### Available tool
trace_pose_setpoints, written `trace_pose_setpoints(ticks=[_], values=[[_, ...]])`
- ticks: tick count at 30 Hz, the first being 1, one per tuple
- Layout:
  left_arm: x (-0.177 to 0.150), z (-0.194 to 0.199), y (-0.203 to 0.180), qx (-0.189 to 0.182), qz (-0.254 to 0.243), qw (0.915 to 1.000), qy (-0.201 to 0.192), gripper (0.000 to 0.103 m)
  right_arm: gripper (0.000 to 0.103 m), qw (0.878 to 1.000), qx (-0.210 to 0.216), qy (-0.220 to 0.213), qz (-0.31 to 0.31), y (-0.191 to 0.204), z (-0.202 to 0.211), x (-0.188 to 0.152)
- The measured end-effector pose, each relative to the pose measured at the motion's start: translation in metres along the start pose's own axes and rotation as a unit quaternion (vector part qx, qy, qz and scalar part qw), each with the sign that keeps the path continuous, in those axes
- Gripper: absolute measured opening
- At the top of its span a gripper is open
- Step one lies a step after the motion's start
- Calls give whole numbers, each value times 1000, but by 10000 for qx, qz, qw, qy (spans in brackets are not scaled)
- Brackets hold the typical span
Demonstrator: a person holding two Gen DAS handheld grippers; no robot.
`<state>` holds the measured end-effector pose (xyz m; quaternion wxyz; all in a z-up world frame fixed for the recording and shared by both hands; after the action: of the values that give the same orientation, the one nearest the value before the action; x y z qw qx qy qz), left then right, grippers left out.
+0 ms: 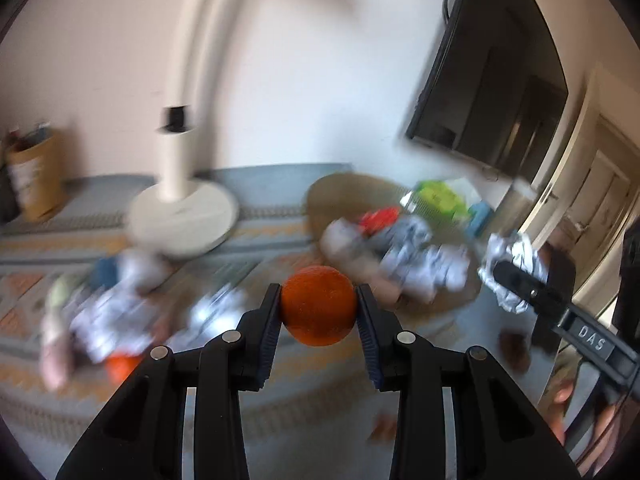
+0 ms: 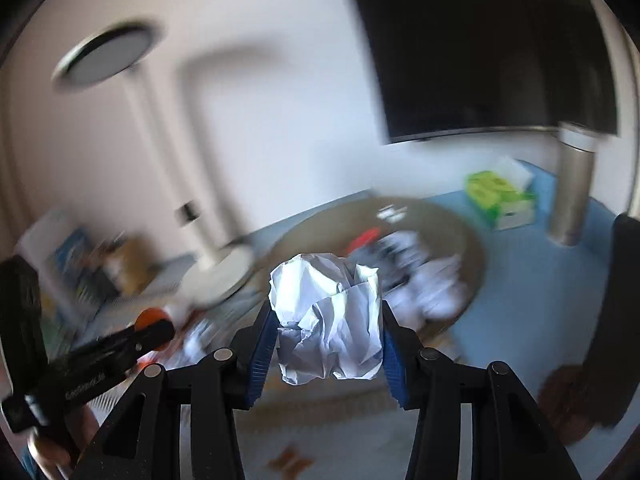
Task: Organize objects
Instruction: 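Lower both grippers over the amber bowl and open them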
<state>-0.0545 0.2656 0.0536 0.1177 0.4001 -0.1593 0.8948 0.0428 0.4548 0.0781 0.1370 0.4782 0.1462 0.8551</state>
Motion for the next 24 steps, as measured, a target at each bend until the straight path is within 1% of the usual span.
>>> trace_pose_setpoints(ticks=[2,3,5,6,8,9,11,12,13,14,15,16,17,18,20,24], values=[[23,-26,-17,-45,87,9999,27,33,47,9979,206,113,-601,-27,-12,14],[32,-39,-24,-59,100,9999,46,33,47,9973,160,133,-704,-38,-17,20],[43,-58,-33,-47,77,9999,74,33,47,9977,-143,145,-647,-53,-34,34],[49,-70,-39,-44,47,9999,110,33,47,9976,-213,195,-630,-56,-47,42],[56,-90,-47,17,-60,9999,158,33,47,9968,-220,293,-706,-61,-70,56],[59,-99,-51,40,-123,9998,165,33,47,9967,-260,299,-703,-62,-76,62],[63,-115,-59,79,-246,9994,216,33,48,9962,-475,277,-679,-67,-93,74],[66,-121,-62,73,-286,9993,248,34,49,9962,-476,258,-681,-66,-98,78],[68,-126,-63,23,-264,9993,281,36,50,9968,-374,228,-666,-66,-106,84],[69,-130,-64,-73,-196,9992,333,50,53,9974,-246,273,-616,-65,-115,89],[71,-134,-65,-204,-53,9990,401,59,55,9972,-222,335,-625,-66,-120,90],[73,-135,-63,-230,17,9989,398,73,61,9967,-190,393,-689,-70,-126,91],[76,-133,-60,-210,90,9992,318,74,66,9960,-119,402,-784,-73,-126,91],[77,-130,-57,-148,101,9995,258,74,67,9956,-85,395,-848,-77,-126,90],[77,-122,-54,-180,68,9996,224,74,67,9952,-51,364,-910,-79,-116,86],[72,-85,-39,-193,110,9997,50,74,67,9947,167,359,-948,-65,-94,71]])
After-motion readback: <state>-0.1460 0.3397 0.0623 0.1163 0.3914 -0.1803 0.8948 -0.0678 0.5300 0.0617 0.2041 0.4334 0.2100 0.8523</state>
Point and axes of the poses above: each gripper's, at about its wrist camera, not at the fingertips, and z roughly against the way its jaws point, y to its left, x to its top, the point moved 8 cm from there along -z, roughly the way its jaws point, and after that the axes turned 10 degrees about x, right-handed, at the moved point
